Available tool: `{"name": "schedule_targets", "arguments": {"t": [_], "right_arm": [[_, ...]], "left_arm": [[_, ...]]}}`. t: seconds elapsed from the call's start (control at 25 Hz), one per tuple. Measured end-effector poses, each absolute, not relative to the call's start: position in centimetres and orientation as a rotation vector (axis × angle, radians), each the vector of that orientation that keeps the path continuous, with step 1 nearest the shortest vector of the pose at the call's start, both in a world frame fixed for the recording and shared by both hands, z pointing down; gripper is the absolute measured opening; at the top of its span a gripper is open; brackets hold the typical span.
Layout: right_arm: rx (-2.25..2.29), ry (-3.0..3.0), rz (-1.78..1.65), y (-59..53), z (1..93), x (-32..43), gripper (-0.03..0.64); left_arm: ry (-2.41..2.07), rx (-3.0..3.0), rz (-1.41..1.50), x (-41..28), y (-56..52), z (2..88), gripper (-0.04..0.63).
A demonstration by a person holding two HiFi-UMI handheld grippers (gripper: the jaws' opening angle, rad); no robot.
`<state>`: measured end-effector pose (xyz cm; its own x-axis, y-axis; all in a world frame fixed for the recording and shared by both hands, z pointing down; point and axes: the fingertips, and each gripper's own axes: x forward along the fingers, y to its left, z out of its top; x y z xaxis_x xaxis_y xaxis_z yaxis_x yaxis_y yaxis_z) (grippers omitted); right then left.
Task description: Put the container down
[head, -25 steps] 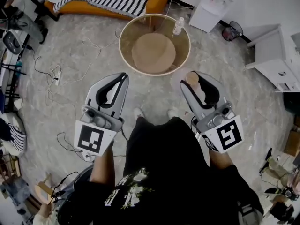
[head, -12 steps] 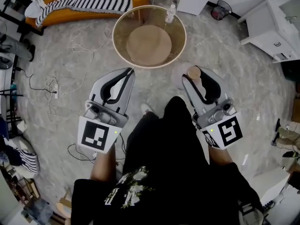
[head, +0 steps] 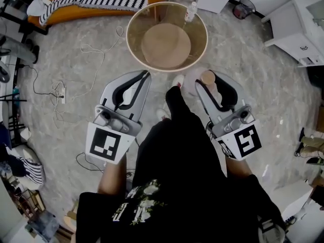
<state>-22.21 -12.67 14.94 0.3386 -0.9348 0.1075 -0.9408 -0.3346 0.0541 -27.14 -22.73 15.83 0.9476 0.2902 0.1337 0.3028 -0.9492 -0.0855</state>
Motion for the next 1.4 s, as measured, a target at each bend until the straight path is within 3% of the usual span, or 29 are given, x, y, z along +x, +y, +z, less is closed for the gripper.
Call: {"name": "schedule_targets", "arguments": {"t": [0.4,1.4], "right_arm": [[2.450,-1.779,0.104,-18.1,15.1,-16.5,0.121],[2.422,-1.763,0.229,-26.7,19.7,5.1,0.121]], "left_arm": [[-0.365,-3.003,-0.191,-23.5,-28.9,15.2,0.023],[-0.413,-3.001,-0.305,-0.5,-36.4,18.1,0.023]]}}
